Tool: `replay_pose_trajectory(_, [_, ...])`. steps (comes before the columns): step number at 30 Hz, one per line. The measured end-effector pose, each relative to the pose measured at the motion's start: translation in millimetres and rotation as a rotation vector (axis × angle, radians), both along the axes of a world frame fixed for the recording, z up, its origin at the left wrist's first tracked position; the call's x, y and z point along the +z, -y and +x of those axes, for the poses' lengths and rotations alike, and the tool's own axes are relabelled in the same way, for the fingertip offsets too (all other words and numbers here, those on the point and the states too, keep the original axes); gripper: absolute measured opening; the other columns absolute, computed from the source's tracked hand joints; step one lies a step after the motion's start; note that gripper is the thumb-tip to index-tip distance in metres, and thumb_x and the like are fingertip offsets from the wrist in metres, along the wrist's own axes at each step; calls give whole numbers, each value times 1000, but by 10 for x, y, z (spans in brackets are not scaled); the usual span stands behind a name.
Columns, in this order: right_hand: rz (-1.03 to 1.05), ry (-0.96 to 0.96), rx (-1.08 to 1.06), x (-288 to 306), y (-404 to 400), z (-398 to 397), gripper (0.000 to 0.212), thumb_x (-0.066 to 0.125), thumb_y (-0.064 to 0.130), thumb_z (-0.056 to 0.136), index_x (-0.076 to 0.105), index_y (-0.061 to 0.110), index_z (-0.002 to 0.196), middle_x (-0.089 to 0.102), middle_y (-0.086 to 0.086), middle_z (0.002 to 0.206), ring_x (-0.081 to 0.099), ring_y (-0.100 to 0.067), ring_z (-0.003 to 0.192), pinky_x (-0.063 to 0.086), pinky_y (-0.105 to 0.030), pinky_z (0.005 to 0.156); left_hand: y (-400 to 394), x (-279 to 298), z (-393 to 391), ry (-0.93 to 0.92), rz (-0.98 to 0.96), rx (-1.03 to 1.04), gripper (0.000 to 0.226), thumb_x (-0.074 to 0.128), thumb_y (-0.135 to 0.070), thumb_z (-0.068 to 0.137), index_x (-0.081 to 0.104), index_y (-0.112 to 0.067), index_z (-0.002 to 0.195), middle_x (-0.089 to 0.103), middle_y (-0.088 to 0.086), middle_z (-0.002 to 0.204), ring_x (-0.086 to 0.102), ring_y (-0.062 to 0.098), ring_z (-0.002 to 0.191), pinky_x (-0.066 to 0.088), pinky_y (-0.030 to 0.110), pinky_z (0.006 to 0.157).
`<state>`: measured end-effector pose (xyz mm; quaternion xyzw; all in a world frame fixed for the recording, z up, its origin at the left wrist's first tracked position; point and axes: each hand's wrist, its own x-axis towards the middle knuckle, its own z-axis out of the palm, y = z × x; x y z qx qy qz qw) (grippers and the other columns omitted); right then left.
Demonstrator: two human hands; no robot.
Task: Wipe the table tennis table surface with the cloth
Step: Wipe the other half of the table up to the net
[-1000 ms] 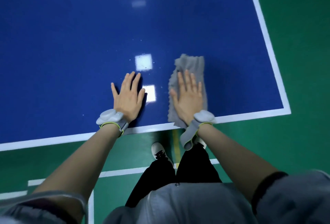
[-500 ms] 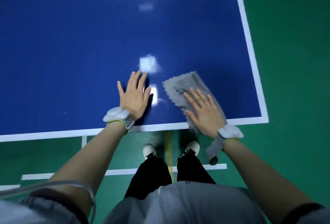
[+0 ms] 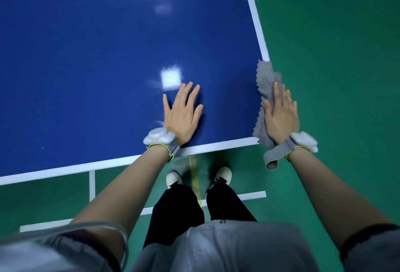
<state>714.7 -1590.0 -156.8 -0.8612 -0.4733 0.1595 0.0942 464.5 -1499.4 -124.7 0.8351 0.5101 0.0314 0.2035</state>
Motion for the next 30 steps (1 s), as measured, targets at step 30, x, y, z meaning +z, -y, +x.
replay_pose_trajectory(30, [34, 75, 999, -43, -659, -2245, 57, 31, 46, 97, 25, 24, 149, 22, 2, 155, 16, -16, 143, 8, -38, 115, -1127, -151, -1536, 130, -54, 481, 52, 25, -38, 98, 19, -22, 147, 12, 0, 156, 4, 14, 144, -10, 54, 112])
